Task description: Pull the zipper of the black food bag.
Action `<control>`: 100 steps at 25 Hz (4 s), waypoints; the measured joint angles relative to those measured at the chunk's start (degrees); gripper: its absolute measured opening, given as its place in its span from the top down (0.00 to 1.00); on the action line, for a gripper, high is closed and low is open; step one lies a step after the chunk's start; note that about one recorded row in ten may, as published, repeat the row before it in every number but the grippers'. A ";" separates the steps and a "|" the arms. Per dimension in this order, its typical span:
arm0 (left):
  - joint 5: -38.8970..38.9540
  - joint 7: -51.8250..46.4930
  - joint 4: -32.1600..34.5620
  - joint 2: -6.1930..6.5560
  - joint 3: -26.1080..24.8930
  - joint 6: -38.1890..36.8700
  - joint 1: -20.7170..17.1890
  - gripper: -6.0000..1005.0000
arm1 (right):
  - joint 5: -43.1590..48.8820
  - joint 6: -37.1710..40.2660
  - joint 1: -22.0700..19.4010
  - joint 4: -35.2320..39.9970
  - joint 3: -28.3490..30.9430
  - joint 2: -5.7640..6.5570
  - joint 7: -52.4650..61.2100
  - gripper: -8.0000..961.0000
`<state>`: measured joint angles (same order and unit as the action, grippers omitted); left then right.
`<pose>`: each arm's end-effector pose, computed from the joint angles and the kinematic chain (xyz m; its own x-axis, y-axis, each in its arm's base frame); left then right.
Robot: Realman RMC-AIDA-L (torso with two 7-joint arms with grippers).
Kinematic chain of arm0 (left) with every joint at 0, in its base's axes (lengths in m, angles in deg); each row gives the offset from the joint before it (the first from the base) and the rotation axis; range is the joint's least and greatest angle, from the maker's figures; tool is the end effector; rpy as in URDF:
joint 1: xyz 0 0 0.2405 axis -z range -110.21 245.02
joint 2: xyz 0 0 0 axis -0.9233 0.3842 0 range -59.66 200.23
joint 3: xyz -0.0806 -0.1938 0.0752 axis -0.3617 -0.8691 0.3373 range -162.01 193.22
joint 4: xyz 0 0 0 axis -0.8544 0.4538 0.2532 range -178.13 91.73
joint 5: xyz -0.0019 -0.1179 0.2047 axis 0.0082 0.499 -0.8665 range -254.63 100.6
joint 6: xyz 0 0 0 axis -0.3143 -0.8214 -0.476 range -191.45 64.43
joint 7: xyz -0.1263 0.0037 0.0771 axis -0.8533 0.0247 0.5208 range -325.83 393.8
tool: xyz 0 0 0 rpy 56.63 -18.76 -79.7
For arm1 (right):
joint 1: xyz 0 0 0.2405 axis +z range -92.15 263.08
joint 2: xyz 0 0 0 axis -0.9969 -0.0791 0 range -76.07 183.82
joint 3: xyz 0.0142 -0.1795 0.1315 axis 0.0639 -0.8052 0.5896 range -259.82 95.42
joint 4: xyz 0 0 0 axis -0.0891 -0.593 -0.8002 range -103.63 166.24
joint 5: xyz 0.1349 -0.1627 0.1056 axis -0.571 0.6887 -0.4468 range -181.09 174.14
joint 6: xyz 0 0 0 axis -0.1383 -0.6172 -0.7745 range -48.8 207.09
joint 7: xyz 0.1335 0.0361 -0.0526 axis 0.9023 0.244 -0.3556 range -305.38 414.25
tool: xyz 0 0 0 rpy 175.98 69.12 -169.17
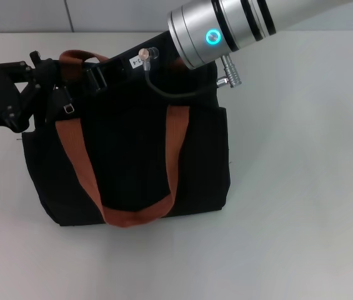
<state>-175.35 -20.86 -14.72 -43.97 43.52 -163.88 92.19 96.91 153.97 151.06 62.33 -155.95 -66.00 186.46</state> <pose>-0.2778 0.3103 0.0731 0.6856 -0.0667 0.7249 0.3592 -0.8351 -0.4166 0.0078 0.3904 -0.0824 0.7304 -0.6557 -0.1914 -0.6109 -0.7524 0.2464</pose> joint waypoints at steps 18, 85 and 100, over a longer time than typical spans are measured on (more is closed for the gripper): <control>0.07 -0.09 -0.14 0.18 -1.03 -0.70 -0.38 0.95 | -0.09 -1.69 -0.45 1.78 -2.90 -0.01 -1.89 0.99; -0.41 -2.32 -0.25 0.41 -3.49 1.39 -0.64 0.94 | -12.40 26.44 -37.05 -7.19 12.05 0.68 -75.18 0.29; -1.51 -10.07 0.51 0.90 -3.19 2.12 -1.20 0.94 | -7.83 21.20 -36.86 -11.68 11.96 0.41 -80.08 0.21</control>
<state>-176.86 -30.92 -14.22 -43.06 40.33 -161.76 90.99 89.08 175.17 114.20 50.65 -143.99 -65.59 106.38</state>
